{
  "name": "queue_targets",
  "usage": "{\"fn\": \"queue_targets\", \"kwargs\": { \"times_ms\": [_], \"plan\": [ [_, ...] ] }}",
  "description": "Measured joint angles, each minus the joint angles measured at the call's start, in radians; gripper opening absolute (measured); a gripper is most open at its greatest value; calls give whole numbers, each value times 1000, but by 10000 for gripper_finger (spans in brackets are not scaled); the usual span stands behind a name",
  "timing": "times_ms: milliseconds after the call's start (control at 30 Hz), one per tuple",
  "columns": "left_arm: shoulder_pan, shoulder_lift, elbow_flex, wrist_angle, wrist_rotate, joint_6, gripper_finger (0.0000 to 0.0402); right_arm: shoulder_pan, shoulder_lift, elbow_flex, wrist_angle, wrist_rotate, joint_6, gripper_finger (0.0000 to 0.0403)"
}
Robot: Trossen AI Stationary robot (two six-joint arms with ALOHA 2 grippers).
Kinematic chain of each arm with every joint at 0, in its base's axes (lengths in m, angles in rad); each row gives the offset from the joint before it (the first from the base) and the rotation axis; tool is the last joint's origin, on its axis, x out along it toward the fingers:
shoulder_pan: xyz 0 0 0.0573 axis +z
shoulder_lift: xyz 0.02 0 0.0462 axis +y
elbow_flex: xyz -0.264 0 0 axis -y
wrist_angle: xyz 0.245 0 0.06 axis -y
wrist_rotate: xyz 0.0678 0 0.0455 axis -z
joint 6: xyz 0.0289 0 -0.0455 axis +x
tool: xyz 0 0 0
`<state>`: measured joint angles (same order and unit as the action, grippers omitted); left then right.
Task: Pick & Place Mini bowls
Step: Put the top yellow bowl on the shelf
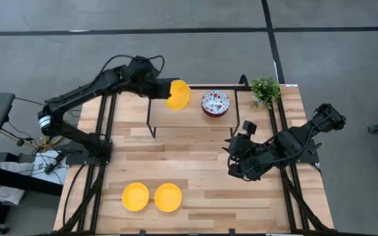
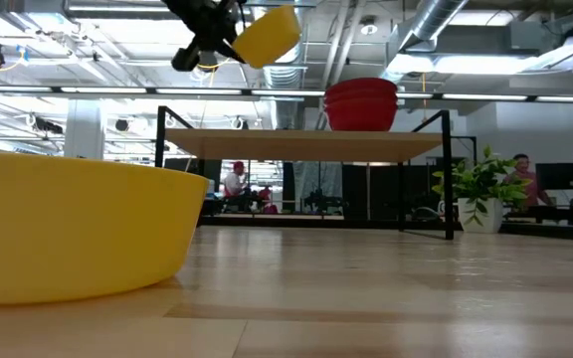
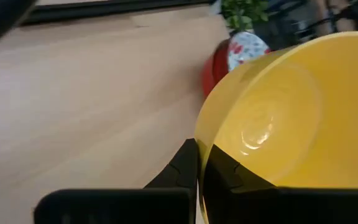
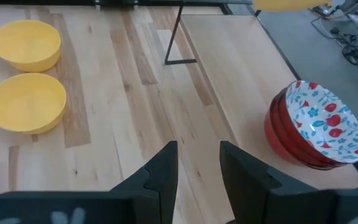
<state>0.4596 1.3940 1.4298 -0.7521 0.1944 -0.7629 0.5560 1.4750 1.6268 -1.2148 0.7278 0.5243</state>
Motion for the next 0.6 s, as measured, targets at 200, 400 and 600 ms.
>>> {"fn": "queue_targets", "kwargs": {
  "times_ms": [200, 400, 600],
  "plan": [
    [65, 57, 165, -215, -1, 45, 4, 0, 0, 0, -4, 8, 0, 108],
    [99, 130, 266, -351, -2, 76, 4, 0, 0, 0, -13, 17, 0, 108],
    [112, 214, 315, -443, -2, 101, 4, 22, 0, 0, -12, 101, 2, 108]
  ]
}}
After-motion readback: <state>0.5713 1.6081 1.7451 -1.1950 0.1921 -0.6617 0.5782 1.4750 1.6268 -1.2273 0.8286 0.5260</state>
